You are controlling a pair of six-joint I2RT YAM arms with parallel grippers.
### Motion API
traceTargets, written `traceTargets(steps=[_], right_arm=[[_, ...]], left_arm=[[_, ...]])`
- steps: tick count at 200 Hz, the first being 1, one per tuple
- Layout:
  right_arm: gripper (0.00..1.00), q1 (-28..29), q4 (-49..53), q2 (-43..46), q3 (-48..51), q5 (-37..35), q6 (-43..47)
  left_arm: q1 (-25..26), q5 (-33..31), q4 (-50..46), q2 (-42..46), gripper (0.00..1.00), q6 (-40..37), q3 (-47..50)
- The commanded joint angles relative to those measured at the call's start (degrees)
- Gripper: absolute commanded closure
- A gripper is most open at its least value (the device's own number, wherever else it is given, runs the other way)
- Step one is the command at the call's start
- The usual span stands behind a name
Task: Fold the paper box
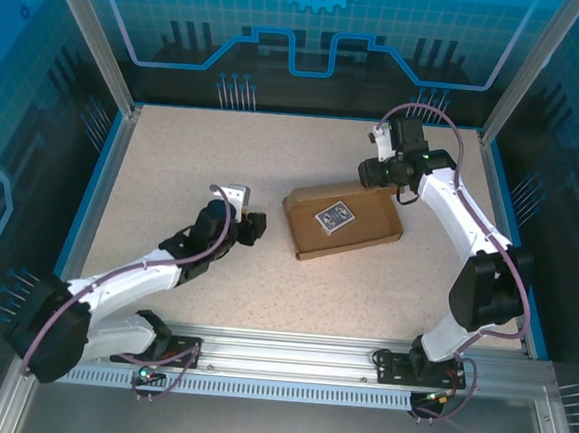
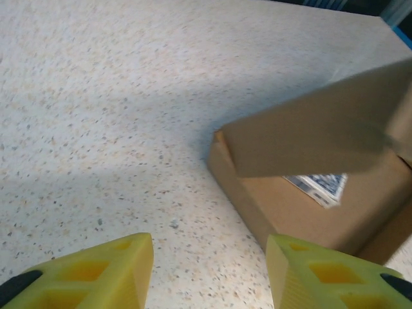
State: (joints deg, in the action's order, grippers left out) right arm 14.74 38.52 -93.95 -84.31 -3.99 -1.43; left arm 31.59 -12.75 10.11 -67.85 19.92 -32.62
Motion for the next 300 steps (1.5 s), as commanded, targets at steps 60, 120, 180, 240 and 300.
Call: traceTargets(steps=[60,120,180,240,300], right_arm=[[0.46,0.81,1.82,-1.23,0.33,0.60,0.64],[0.46,0.82,1.56,-1.40,0.40,0.94,0.53],[0.46,1.45,1.47,-1.85,0.61,1.26,0.42],[0.46,1.62,1.64,-2.19,0.46,1.09,0.55],[0.46,2.09,1.39,-2.62,0.98,1.02,0.45]], left_arm=[[-5.58,12.45,3.80,-24.18,0.52,7.84,-16.05],[-3.62,15.01,3.72,-28.95,0.53,8.64,-18.09],[-2.50,15.48,3.67,-31.13,0.53,9.25,-19.84],[-2.45,15.74,4.01,-32.49,0.52,10.07,-20.88],[-2.52,15.83,3.94,-33.30,0.52,11.68,-21.80]])
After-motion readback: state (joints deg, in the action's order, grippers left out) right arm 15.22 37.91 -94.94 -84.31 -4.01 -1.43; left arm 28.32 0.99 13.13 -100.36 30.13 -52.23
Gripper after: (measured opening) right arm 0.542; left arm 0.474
